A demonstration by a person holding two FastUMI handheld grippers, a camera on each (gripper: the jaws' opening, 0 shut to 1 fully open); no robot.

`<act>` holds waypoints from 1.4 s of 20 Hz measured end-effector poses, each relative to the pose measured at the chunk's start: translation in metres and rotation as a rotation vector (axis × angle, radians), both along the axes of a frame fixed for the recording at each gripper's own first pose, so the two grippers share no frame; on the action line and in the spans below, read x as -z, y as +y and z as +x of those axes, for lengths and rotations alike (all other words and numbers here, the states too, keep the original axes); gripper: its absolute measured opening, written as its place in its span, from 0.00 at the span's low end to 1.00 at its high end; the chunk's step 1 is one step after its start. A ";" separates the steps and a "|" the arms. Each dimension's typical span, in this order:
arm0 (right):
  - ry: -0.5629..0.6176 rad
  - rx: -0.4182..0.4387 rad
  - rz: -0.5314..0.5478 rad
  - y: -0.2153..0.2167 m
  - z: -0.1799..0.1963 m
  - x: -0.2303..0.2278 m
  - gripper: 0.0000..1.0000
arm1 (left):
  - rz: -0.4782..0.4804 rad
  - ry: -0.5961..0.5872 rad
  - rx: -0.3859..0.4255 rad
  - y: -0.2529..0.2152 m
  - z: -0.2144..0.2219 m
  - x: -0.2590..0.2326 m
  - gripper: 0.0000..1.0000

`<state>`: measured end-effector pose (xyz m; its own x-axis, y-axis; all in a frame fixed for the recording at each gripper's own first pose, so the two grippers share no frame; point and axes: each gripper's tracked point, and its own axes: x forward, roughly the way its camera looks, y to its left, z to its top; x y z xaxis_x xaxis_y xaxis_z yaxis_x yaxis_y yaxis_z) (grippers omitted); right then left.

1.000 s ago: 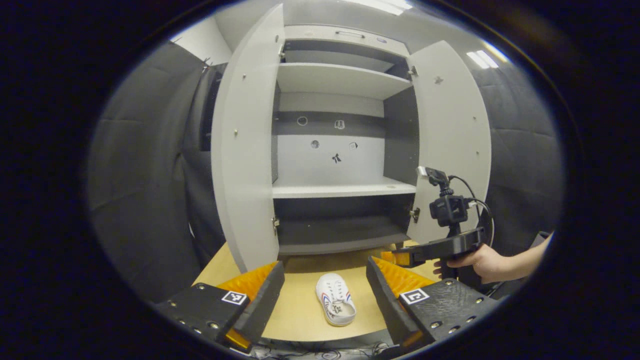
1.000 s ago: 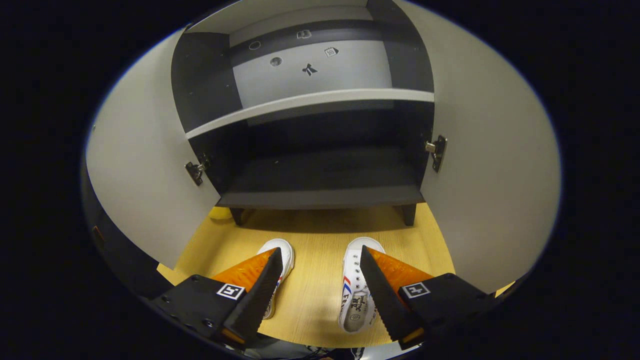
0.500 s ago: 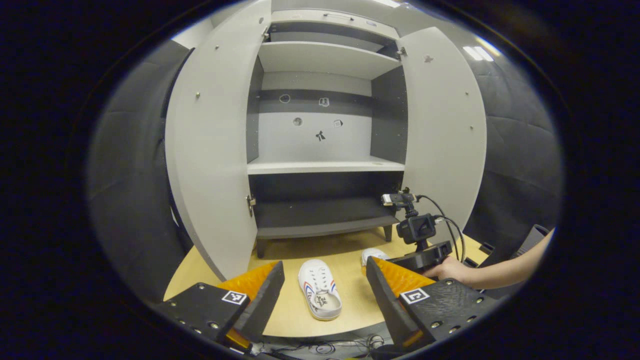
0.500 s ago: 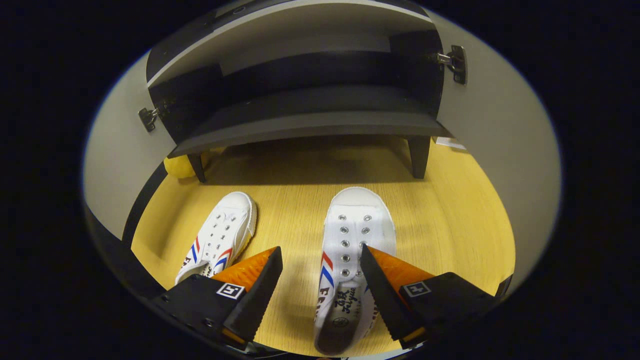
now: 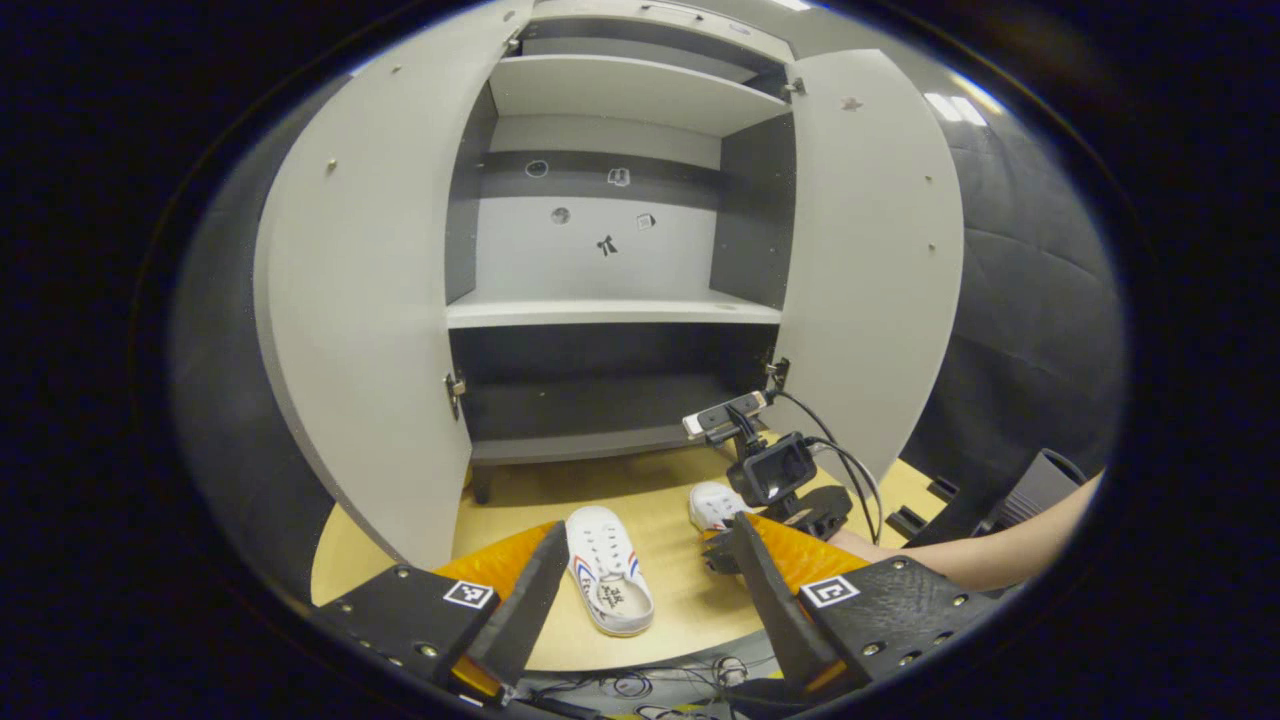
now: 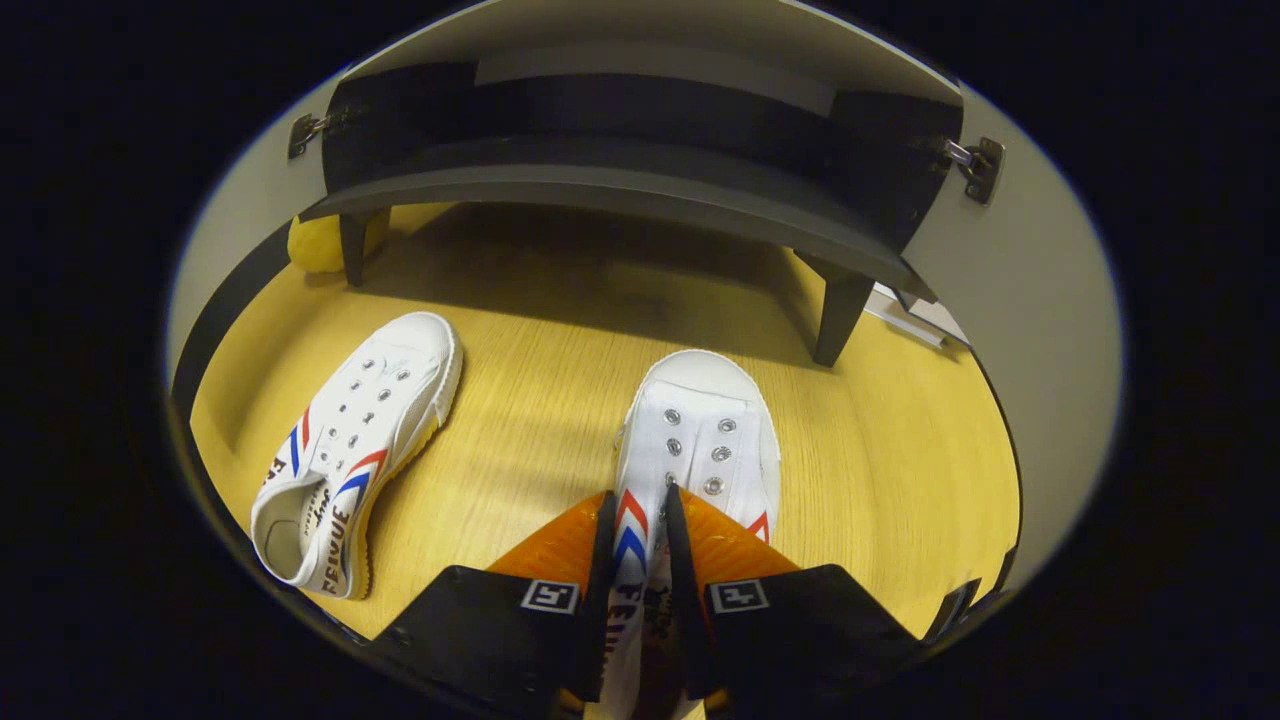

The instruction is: Grab one shoe with the right hand and put it into the shoe cabinet, grab the other shoe with the left hand and put it into the shoe cabinet; then close the right door with the right hand and the left door with the left hand.

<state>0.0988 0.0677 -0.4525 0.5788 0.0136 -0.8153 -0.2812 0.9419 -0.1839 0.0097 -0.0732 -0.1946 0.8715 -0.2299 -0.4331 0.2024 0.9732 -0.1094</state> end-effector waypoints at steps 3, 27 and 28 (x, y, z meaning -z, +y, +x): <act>0.047 0.022 -0.003 -0.003 0.008 0.006 0.27 | 0.001 -0.021 0.002 -0.002 0.000 -0.011 1.00; -0.124 0.073 0.179 -0.017 -0.057 -0.136 0.02 | 0.035 -0.108 -0.085 0.051 -0.020 -0.031 0.95; -0.139 0.071 0.198 -0.014 -0.064 -0.148 0.02 | 0.037 -0.107 -0.082 0.050 -0.020 -0.031 0.95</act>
